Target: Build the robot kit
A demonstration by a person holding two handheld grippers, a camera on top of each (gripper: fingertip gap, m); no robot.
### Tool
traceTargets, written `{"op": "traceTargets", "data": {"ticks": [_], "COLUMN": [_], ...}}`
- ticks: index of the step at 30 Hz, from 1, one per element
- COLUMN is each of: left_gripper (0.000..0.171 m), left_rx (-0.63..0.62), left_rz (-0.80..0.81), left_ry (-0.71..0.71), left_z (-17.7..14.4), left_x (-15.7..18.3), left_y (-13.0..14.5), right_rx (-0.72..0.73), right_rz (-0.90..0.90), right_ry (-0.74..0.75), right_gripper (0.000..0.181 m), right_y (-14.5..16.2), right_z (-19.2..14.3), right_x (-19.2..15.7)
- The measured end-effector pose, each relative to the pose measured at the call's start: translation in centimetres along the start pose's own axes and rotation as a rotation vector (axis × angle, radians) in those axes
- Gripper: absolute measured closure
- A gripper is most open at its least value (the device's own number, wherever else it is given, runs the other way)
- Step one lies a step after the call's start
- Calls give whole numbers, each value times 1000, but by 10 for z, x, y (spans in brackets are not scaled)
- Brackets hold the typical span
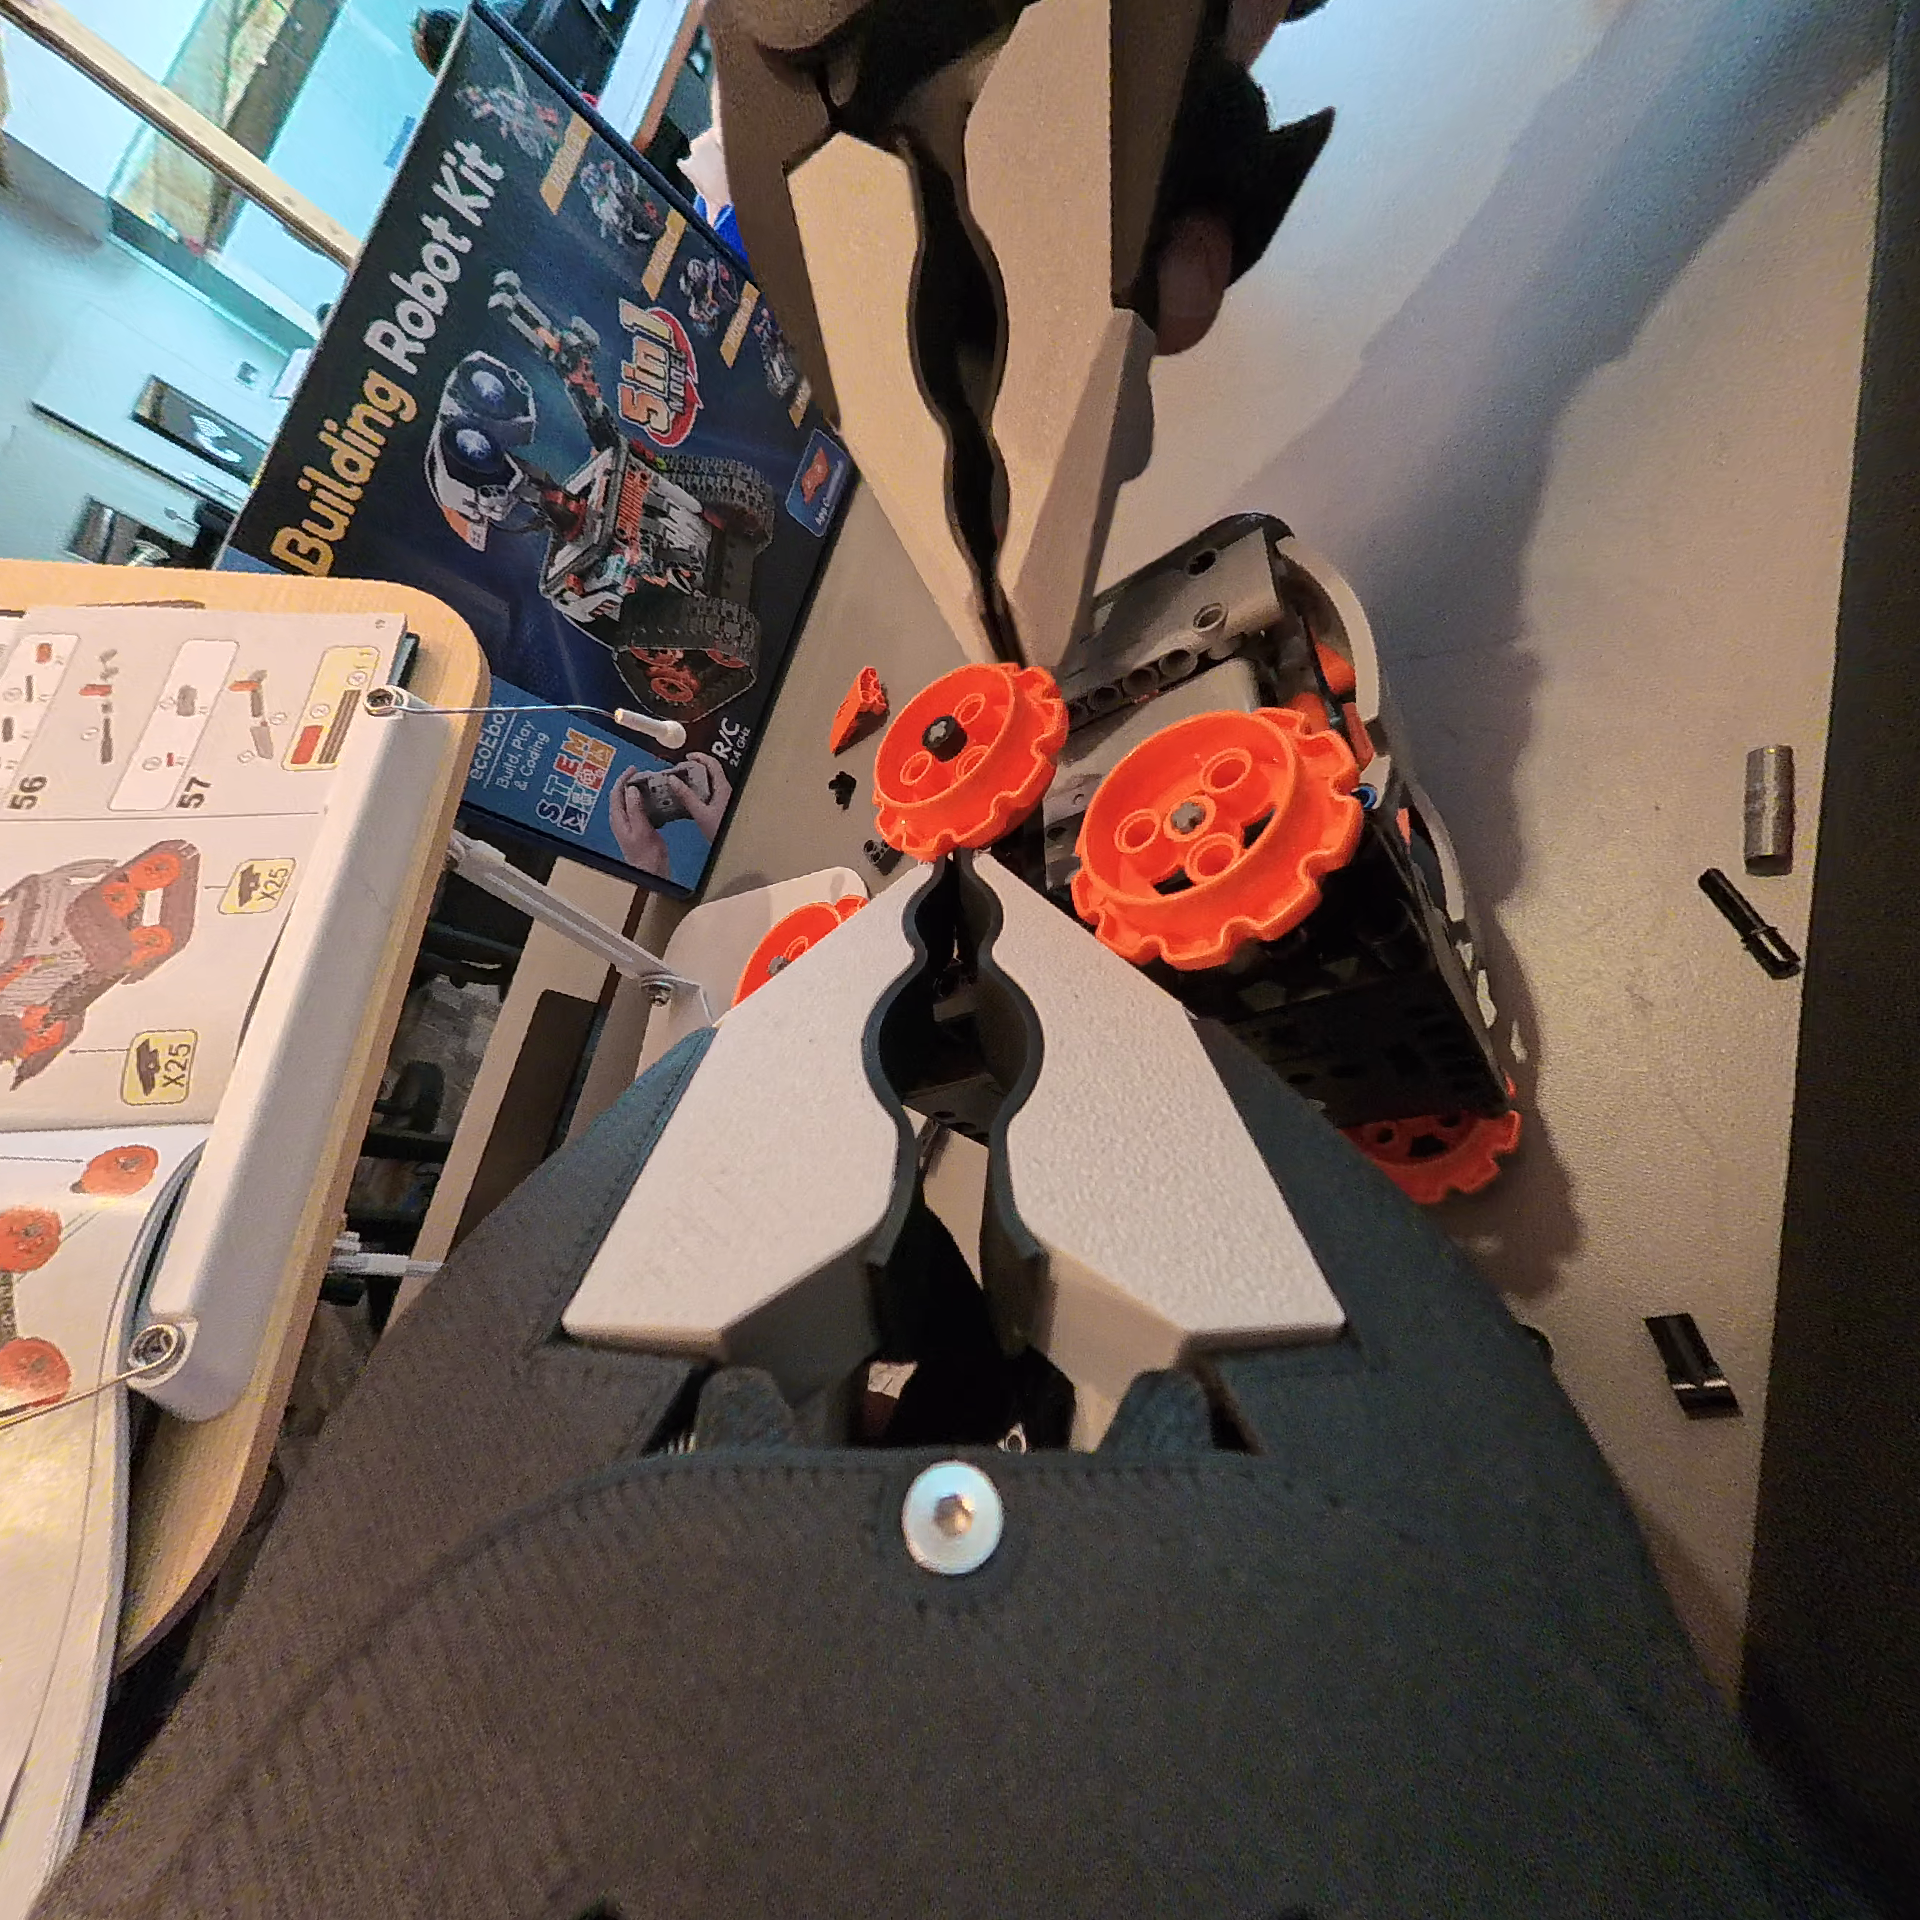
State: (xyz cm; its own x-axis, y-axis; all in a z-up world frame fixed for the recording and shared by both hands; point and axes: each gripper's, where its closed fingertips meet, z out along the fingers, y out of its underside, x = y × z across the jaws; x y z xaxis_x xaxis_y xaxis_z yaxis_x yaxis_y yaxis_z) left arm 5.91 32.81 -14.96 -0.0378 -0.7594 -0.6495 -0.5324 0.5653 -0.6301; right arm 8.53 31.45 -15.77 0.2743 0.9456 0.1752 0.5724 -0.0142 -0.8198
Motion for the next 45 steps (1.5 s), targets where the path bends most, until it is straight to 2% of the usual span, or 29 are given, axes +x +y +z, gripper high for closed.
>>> {"op": "traceTargets", "data": {"ticks": [3, 6, 12, 13, 31, 34, 37, 38, 40, 42, 44, 45], "left_gripper": [170, 170, 171, 171, 171, 171, 171, 171, 171, 162, 161, 155], "left_rx": [-1, -11, -19, -21, -85, -45, -72, -41, -13, 1, 39, 33], "left_rz": [12, 29, 36, 39, 132, 68, 94, 49, 23, -25, -81, -92], "left_ry": [-1, 9, 14, 14, 26, 37, 30, 53, 49, 3, -7, -36], "left_z": [0, 0, 0, 0, 1, 1, 2, 2, 1, -7, -15, -18], "left_x": [1, 1, 1, 1, 6, 6, 6, 8, 7, -5, -9, -13], "left_y": [0, 0, 0, 0, 3, 3, 1, -2, -3, -2, -2, 2], "right_rx": [30, 54, 80, 74, -23, -31, -38, -48, -50, -37, -16, -13], "right_rz": [-8, -27, -56, -56, -149, -158, -145, -141, -130, -113, -94, -80], "right_ry": [34, 41, 36, 35, 51, 58, 42, 33, 36, 35, 41, 40], "right_gripper": [168, 163, 174, 181, 181, 181, 181, 181, 173, 172, 160, 159], "right_y": [-5, -7, -7, -6, 1, 1, 2, 3, 3, 1, -4, -5], "right_z": [2, 4, 5, 6, 12, 11, 9, 7, 0, -9, -19, -24], "right_x": [4, 5, 4, 4, -1, 0, -1, -1, 2, 5, 9, 11]}}
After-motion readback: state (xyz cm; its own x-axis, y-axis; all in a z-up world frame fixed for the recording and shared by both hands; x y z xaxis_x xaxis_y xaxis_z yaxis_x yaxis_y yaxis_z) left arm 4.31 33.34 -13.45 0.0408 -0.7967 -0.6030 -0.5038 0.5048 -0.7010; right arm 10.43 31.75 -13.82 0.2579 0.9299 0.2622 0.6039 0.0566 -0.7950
